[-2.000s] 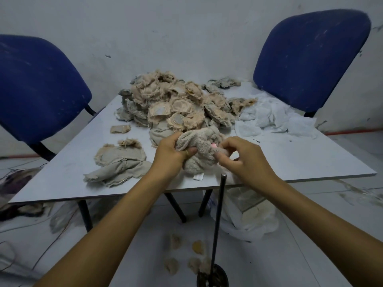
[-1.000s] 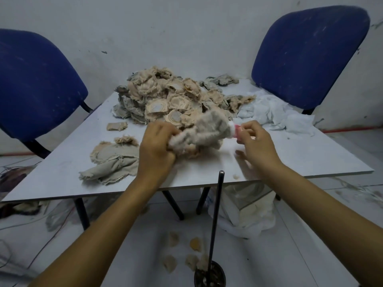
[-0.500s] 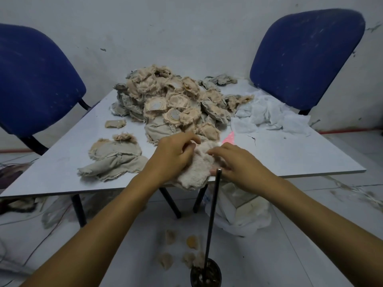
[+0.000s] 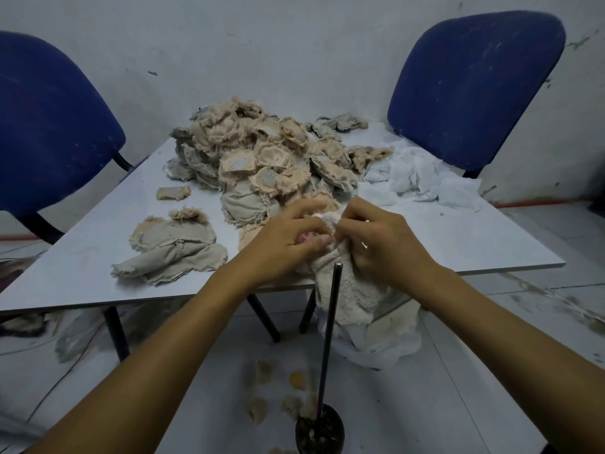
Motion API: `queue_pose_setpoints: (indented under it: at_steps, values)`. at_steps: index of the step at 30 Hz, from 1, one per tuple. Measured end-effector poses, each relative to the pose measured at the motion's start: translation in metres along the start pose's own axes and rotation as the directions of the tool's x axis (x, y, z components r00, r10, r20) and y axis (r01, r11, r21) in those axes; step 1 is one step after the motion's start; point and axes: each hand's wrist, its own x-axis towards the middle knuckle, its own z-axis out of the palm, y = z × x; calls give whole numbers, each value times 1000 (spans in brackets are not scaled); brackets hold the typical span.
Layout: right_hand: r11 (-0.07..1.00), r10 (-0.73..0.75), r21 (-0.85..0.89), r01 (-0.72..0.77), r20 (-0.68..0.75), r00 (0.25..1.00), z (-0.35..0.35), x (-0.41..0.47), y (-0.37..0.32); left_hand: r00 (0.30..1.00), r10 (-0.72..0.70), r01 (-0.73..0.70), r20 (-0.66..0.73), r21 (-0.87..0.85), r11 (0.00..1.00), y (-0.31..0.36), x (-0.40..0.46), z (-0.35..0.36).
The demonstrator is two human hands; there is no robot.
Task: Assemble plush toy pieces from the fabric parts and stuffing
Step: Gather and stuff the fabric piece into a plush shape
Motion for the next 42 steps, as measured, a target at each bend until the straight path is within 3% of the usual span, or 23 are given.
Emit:
queue_pose_setpoints:
  at_steps: [2, 5, 8, 11, 15, 19, 22, 25, 27, 29, 31, 32, 36, 42]
  values:
    - [997, 61, 46, -65, 75, 995, 0, -1, -3, 998, -27, 29, -61, 44, 999, 2, 1, 4]
    - [976, 217, -34, -215, 214, 952, 7, 1, -5, 997, -75, 76, -19, 131, 988, 3, 4, 10]
    - [946, 323, -107, -306, 213, 922, 14, 1, -4, 991, -81, 101, -111, 197, 975, 3, 6, 15]
    - [889, 458, -77, -451, 158, 875, 20, -2, -4, 953, 10, 41, -301, 163, 986, 7, 5, 16]
    - [824, 565, -13, -566, 71, 822, 15, -1, -2, 914, 276, -202, -298, 257, 945, 15, 1, 18]
    - [885, 462, 102, -453, -90, 882, 10, -2, -11, 898, 309, -202, -312, 331, 922, 15, -2, 18]
    - [949, 294, -39, -312, -243, 924, 1, 4, -15, 815, 359, -215, -454, 339, 916, 22, 0, 4]
    - [918, 312, -183, -350, -209, 927, -6, 7, -10, 731, 459, -288, -505, 382, 878, 32, 3, -7]
    - [906, 386, -119, -407, -165, 908, -8, 6, -9, 800, 399, -251, -448, 354, 901, 33, 1, -8]
    - [915, 392, -29, -401, -156, 906, -10, 5, -12, 929, 164, -89, -333, 229, 969, 33, -4, -5]
    - [931, 360, -13, -365, -140, 923, -12, 3, -21, 978, -3, 49, -208, 214, 976, 31, -9, -2]
    - [938, 344, -12, -348, -124, 931, -12, 1, -26, 981, -11, 63, -195, 262, 963, 31, -11, 0]
    - [950, 312, 38, -309, -131, 941, -17, -8, -41, 934, 74, 30, -349, 283, 959, 40, -22, 3]
    - [996, 71, -28, -86, -344, 936, -28, -27, -56, 835, 315, -184, -451, 311, 932, 50, -46, 9]
